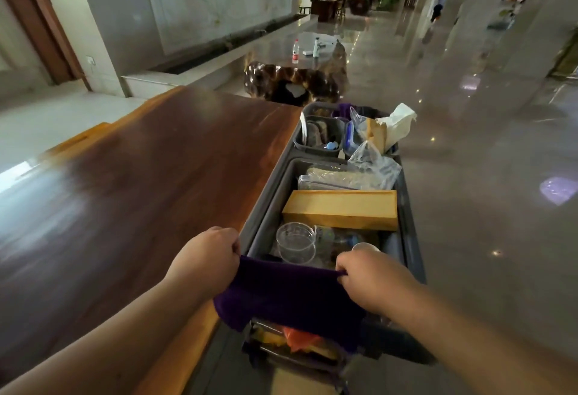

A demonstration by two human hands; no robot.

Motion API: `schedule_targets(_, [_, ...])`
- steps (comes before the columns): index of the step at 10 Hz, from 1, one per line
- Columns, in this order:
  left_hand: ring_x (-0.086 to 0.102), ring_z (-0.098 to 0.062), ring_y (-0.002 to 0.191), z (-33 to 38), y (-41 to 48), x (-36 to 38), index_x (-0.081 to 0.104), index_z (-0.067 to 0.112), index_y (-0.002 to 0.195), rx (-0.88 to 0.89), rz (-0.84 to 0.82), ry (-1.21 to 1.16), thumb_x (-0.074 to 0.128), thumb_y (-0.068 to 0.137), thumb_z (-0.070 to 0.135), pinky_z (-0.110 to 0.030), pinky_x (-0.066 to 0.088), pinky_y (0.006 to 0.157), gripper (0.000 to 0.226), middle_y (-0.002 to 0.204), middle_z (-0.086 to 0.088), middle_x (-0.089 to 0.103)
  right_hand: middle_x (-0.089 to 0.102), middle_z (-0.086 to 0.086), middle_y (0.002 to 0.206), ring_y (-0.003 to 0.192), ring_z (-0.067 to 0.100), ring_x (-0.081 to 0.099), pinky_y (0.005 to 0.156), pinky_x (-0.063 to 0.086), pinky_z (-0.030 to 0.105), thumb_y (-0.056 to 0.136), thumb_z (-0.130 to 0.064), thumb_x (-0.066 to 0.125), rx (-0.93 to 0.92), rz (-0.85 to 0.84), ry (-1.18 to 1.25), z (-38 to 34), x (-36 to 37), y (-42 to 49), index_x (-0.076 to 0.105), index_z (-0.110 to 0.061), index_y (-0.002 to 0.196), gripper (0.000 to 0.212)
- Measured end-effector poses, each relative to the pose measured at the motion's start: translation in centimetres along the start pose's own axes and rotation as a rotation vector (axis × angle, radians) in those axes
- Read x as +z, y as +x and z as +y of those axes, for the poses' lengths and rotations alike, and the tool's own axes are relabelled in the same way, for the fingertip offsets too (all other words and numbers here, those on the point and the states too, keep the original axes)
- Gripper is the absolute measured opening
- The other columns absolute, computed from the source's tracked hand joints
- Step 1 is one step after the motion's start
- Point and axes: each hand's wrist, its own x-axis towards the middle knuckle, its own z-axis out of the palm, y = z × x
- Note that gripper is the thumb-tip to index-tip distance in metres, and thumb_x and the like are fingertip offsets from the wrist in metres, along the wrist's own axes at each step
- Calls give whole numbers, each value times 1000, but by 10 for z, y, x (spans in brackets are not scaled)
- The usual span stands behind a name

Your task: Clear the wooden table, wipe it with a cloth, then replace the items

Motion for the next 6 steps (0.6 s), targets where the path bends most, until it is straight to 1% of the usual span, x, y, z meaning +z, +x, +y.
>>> schedule_targets(1, [59, -11, 79, 1, 23, 25, 59, 32, 77, -12, -61, 1, 56, 83, 17, -31, 47, 62, 16, 95, 12, 55, 65, -6, 92, 80, 12, 63, 74, 57, 37, 99, -35, 58, -11, -79, 25, 13, 19, 23, 63, -33, 99, 5])
schedule_targets(2, [60, -12, 95, -2, 34, 48, 52, 42, 88, 70, -188, 47, 59, 83, 36, -35, 53, 75, 11, 106, 14, 53, 64, -9, 98, 86, 12, 63, 76, 57, 39, 95, -42, 63, -52, -95, 28, 19, 35, 37, 59, -33, 102, 12])
schedule_targets(3, [53, -3, 79, -2, 39, 56, 50, 50, 95, 56, -204, 8, 65, 79, 43, -25, 41, 62, 23, 104, 19, 48, 62, -9, 99, 87, 12, 61, 75, 57, 38, 91, -49, 64, -97, -46, 33, 17, 39, 48, 59, -34, 103, 20])
schedule_targets(4, [53, -5, 82, -4, 43, 60, 51, 52, 103, 87, -181, 25, 68, 80, 51, -23, 41, 62, 29, 109, 21, 47, 59, -9, 101, 96, 15, 58, 77, 53, 36, 89, -57, 63, -178, 35, 7, 16, 39, 60, 59, -32, 106, 30])
schedule_targets(5, [53, -15, 117, -1, 42, 51, 55, 48, 124, 111, -119, 57, 67, 80, 63, -38, 53, 90, 49, 132, 16, 52, 58, -8, 109, 106, 17, 53, 81, 49, 36, 87, -63, 62, -207, 117, -16, 10, 31, 67, 57, -33, 115, 42])
schedule_targets(6, [39, -20, 141, -1, 32, 35, 44, 48, 141, 151, -21, 125, 64, 76, 77, -48, 45, 109, 74, 152, 15, 44, 57, -7, 130, 121, 17, 49, 96, 50, 39, 81, -73, 61, -242, 192, -19, 1, 19, 70, 47, -35, 139, 70])
